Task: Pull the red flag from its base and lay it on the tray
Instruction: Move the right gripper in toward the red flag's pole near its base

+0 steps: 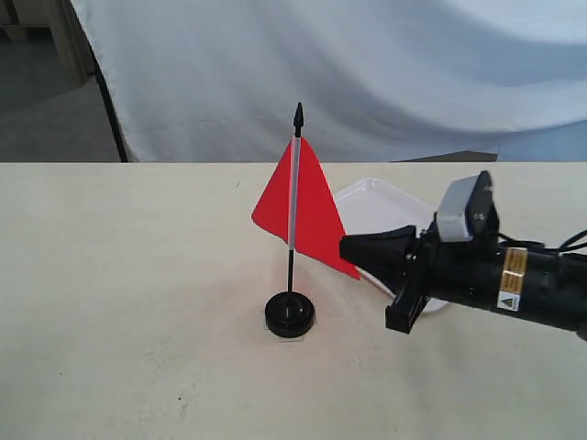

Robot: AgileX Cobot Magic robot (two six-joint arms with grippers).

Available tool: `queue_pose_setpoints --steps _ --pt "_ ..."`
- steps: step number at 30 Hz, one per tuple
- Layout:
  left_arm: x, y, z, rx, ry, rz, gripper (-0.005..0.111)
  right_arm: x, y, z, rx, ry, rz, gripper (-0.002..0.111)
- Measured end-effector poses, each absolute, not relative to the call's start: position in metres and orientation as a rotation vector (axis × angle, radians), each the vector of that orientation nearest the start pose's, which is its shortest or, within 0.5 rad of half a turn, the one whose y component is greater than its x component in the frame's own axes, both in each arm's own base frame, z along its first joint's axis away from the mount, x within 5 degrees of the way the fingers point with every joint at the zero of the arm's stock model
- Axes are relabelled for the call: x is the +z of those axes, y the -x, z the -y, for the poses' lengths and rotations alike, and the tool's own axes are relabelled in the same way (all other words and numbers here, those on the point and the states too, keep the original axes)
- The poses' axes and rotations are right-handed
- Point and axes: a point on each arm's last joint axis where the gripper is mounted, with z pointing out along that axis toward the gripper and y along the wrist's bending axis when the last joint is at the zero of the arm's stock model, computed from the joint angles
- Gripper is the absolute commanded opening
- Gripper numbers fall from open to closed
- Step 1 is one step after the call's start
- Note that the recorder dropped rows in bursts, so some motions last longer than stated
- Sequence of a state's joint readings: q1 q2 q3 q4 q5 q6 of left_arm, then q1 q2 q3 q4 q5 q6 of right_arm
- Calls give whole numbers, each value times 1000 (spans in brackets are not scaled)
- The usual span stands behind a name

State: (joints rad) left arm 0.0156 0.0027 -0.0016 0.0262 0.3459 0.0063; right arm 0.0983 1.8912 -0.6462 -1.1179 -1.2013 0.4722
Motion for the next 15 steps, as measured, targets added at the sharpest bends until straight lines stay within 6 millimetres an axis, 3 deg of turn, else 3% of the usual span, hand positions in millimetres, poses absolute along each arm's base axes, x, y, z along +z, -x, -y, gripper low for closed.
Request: queue_pose_setpoints --steps 6,12,15 --pt "182 -54 -2 41 -8 -1831 0 109 -311 -111 998 951 -1661 -1" --pt "182 -54 -2 41 -8 -1831 0 103 -315 -113 1035 991 -1670 1" --pt "182 -54 -2 41 -8 -1831 0 103 -315 -113 1035 993 -1670 18"
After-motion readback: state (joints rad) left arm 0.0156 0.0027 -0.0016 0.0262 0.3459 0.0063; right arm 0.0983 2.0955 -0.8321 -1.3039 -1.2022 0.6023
